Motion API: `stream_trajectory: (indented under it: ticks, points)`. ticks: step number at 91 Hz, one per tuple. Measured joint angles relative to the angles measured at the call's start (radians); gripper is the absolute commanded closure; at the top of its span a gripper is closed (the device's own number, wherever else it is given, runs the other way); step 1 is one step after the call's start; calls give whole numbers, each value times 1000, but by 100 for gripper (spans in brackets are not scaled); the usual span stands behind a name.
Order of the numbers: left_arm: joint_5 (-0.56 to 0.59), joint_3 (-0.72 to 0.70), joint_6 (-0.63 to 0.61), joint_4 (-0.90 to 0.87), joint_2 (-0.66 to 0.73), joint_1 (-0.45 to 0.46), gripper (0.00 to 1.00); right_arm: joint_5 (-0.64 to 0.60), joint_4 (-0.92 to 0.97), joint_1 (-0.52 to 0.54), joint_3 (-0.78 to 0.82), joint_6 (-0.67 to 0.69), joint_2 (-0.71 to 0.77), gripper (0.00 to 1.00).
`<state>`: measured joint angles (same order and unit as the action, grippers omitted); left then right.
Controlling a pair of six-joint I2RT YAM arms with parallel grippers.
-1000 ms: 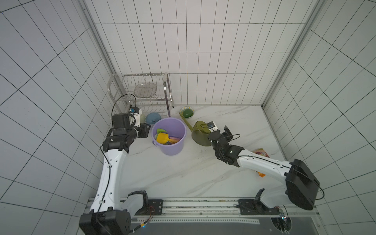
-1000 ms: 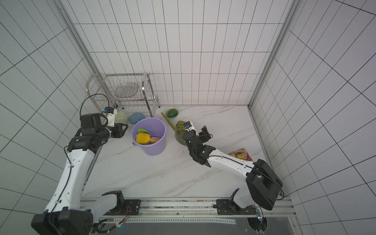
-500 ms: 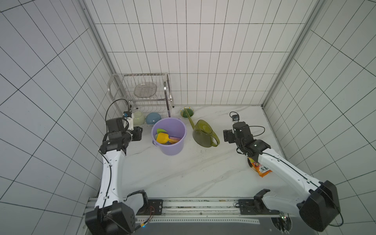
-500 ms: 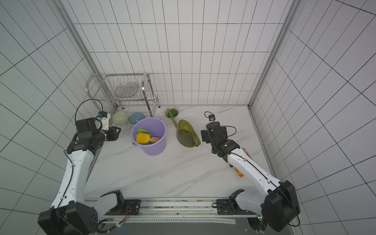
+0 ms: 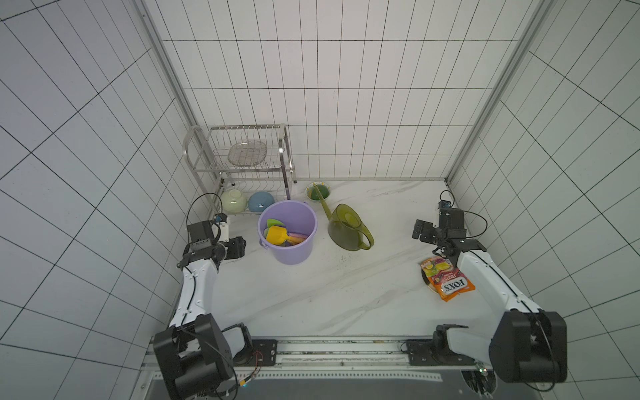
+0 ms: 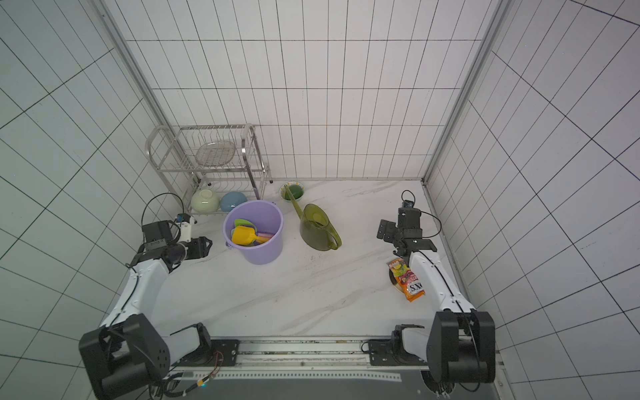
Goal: Organize the gardening tools
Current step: Move the container to the center of the board.
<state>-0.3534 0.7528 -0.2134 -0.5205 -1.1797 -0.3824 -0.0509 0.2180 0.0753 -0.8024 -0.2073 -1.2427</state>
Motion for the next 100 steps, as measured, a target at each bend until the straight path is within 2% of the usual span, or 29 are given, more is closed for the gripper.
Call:
stream_trajectory:
  ticks: [10,25,37,52,72,90,100]
  points:
    - [-26,-41,10,66,-4,28,9,14,-49,-42,34,2,-29,1]
    - [-58,-99,37,195,5,87,3,6,-151,-56,93,20,-57,1]
    - [-70,-160,76,354,27,156,2,-21,-263,-56,144,39,-95,1]
    - [-67,-301,120,629,28,230,2,-35,-431,-56,219,57,-141,1]
    - [-58,-445,188,968,-22,237,2,-66,-556,-56,225,87,-203,1]
    - [0,-462,267,1187,-90,238,2,-93,-658,-56,230,125,-217,1]
    - [48,-462,303,1263,-125,238,2,-108,-776,-57,279,135,-240,1]
